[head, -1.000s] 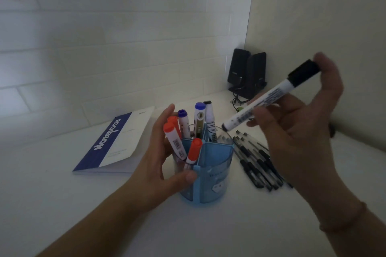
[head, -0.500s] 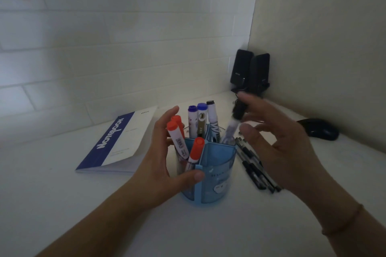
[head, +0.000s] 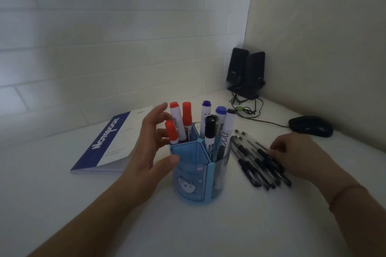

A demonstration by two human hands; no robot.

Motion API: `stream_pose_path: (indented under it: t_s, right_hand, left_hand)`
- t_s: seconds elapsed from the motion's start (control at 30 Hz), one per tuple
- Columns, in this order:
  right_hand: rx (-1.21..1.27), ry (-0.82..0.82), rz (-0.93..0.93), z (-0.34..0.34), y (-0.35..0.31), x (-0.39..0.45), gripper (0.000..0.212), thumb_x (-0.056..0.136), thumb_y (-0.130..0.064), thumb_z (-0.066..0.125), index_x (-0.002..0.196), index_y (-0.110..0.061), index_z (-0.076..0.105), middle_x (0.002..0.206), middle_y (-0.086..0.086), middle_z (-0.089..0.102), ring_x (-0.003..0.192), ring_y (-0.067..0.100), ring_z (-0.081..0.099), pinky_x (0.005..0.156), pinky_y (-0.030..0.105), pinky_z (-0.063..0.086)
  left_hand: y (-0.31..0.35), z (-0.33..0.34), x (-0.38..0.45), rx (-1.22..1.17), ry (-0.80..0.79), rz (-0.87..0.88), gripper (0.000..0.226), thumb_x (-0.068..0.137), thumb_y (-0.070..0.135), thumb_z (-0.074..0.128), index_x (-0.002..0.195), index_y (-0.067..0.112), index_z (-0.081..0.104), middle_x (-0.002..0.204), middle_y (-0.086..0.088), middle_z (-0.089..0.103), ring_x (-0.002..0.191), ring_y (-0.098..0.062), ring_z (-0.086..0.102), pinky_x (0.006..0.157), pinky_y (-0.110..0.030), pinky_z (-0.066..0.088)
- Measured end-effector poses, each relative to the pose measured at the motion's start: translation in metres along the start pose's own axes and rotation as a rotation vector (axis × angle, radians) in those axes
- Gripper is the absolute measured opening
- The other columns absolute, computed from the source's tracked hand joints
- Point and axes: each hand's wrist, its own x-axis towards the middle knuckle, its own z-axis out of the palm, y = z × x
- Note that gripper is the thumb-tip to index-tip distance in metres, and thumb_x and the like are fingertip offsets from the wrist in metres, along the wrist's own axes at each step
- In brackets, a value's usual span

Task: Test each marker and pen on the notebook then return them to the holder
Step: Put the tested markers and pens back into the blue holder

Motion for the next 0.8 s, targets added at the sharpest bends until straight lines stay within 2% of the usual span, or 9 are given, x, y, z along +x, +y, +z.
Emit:
stream_pose_path:
  t_s: [0.17, 0.23, 0.33, 0.43, 0.5, 0.6, 0.7, 0.77, 0.8]
  right_hand:
    - [-0.074, 0.09, 0.032, 0.001, 0.005, 0.002, 0.009, 0.089, -0.026, 0.056, 0.082, -0.02, 0.058, 0.085, 0.005, 0.065, 0.073, 0.02, 0.056, 0.07, 0.032, 0.049]
    - [0.106, 0.284, -0.051, -0.009, -0.002, -0.006, 0.007, 0.091, -0.024, 0.054, 0.088, -0.018, 0.054, 0.08, 0.006, 0.066, 0.068, 0.022, 0.056, 0.064, 0.03, 0.045]
    - [0.619, 0.545, -0.232, -0.032, -0.027, -0.026, 0.007, 0.089, -0.022, 0.06, 0.084, -0.019, 0.058, 0.06, 0.001, 0.06, 0.051, 0.023, 0.05, 0.051, 0.027, 0.042]
    - [1.306, 0.389, -0.44, -0.052, -0.049, -0.055, 0.015, 0.075, -0.017, 0.07, 0.073, -0.017, 0.055, 0.051, 0.002, 0.049, 0.045, 0.023, 0.041, 0.043, 0.029, 0.04]
    - [1.49, 0.197, -0.55, -0.056, -0.053, -0.066, 0.018, 0.063, -0.022, 0.075, 0.072, -0.018, 0.059, 0.053, 0.002, 0.051, 0.047, 0.02, 0.045, 0.043, 0.025, 0.04]
    - [1.535, 0.058, -0.631, -0.051, -0.06, -0.072, 0.026, 0.06, -0.029, 0.08, 0.081, -0.019, 0.071, 0.061, 0.005, 0.061, 0.052, 0.018, 0.054, 0.05, 0.023, 0.045]
    - [1.373, 0.151, -0.587, -0.04, -0.069, -0.075, 0.026, 0.071, -0.041, 0.074, 0.088, -0.022, 0.071, 0.077, 0.005, 0.067, 0.066, 0.021, 0.062, 0.062, 0.029, 0.051]
    - [1.266, 0.246, -0.56, -0.035, -0.077, -0.077, 0.013, 0.081, -0.029, 0.069, 0.093, -0.025, 0.069, 0.083, 0.003, 0.07, 0.075, 0.019, 0.067, 0.066, 0.032, 0.055]
    - [1.202, 0.286, -0.563, -0.032, -0.082, -0.078, 0.02, 0.082, -0.023, 0.068, 0.101, -0.027, 0.065, 0.083, 0.004, 0.071, 0.077, 0.017, 0.068, 0.069, 0.03, 0.056]
  left_hand:
    - [0.004, -0.001, 0.0, 0.096, 0.041, 0.045, 0.09, 0.067, 0.073, 0.058, 0.141, 0.041, 0.019, 0.135, 0.013, 0.038, 0.124, -0.017, 0.046, 0.099, -0.033, 0.041]
    - [0.006, 0.001, -0.001, 0.162, 0.048, 0.061, 0.094, 0.064, 0.068, 0.065, 0.141, 0.042, 0.017, 0.134, 0.016, 0.037, 0.123, -0.016, 0.047, 0.098, -0.029, 0.041]
    - [0.007, 0.004, -0.002, 0.269, 0.105, 0.114, 0.093, 0.065, 0.053, 0.068, 0.14, 0.04, 0.016, 0.134, 0.015, 0.034, 0.122, -0.013, 0.045, 0.098, -0.023, 0.04]
    - [0.011, 0.007, 0.0, 0.445, 0.26, 0.326, 0.085, 0.065, 0.049, 0.071, 0.132, 0.024, 0.025, 0.132, 0.005, 0.03, 0.125, -0.02, 0.037, 0.102, -0.029, 0.037]
    - [0.016, 0.013, 0.0, 0.497, 0.309, 0.475, 0.074, 0.065, 0.044, 0.074, 0.123, 0.02, 0.035, 0.125, -0.001, 0.034, 0.125, -0.011, 0.032, 0.103, -0.026, 0.033]
    - [0.021, 0.021, -0.001, 0.502, 0.302, 0.548, 0.069, 0.065, 0.043, 0.076, 0.119, 0.022, 0.039, 0.12, -0.004, 0.038, 0.123, -0.007, 0.032, 0.101, -0.023, 0.03]
    - [0.023, 0.02, -0.002, 0.562, 0.289, 0.551, 0.049, 0.071, 0.044, 0.072, 0.108, 0.02, 0.051, 0.116, -0.001, 0.041, 0.115, -0.014, 0.037, 0.097, -0.027, 0.031]
    - [0.025, 0.018, -0.001, 0.621, 0.293, 0.569, 0.038, 0.073, 0.042, 0.071, 0.101, 0.022, 0.055, 0.113, 0.0, 0.045, 0.11, -0.02, 0.041, 0.096, -0.027, 0.028]
    - [0.026, 0.017, -0.001, 0.637, 0.299, 0.576, 0.036, 0.072, 0.042, 0.071, 0.099, 0.023, 0.056, 0.112, 0.0, 0.046, 0.108, -0.021, 0.042, 0.097, -0.026, 0.027]
